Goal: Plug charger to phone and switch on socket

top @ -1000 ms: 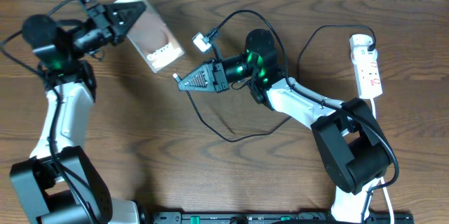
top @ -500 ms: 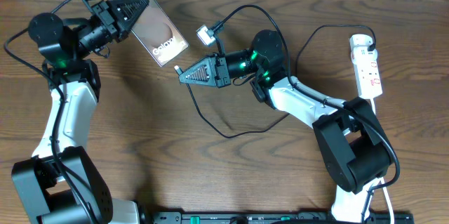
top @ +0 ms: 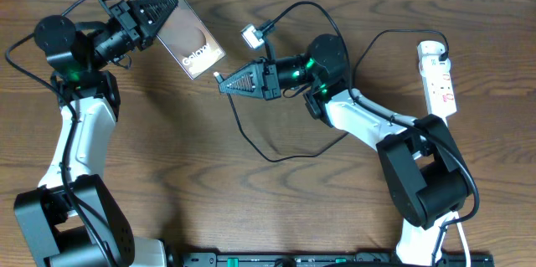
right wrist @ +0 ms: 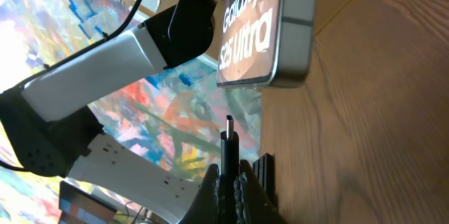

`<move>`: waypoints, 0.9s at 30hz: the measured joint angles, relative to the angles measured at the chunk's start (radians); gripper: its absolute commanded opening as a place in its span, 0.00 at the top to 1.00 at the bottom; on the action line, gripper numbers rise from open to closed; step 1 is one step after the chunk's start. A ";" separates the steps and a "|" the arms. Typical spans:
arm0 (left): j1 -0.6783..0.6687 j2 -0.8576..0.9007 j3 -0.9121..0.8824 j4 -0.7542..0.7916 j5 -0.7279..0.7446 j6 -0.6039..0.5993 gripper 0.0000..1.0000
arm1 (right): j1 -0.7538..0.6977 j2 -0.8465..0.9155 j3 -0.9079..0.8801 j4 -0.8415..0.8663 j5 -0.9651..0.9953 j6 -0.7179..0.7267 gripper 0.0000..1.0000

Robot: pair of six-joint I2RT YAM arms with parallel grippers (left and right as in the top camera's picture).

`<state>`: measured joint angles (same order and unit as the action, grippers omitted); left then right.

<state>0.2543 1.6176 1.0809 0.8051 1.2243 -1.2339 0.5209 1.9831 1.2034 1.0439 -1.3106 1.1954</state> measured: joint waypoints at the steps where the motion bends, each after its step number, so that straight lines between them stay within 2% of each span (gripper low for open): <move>1: 0.000 0.000 0.000 0.000 0.000 0.000 0.93 | -0.001 0.000 0.000 0.000 0.000 0.000 0.99; 27: -0.030 0.000 0.000 -0.008 0.026 -0.004 0.93 | -0.003 0.000 0.000 0.000 -0.004 -0.008 0.99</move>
<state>0.2245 1.6176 1.0813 0.7967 1.2507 -1.2381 0.5182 1.9831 1.2034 1.0443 -1.3144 1.1873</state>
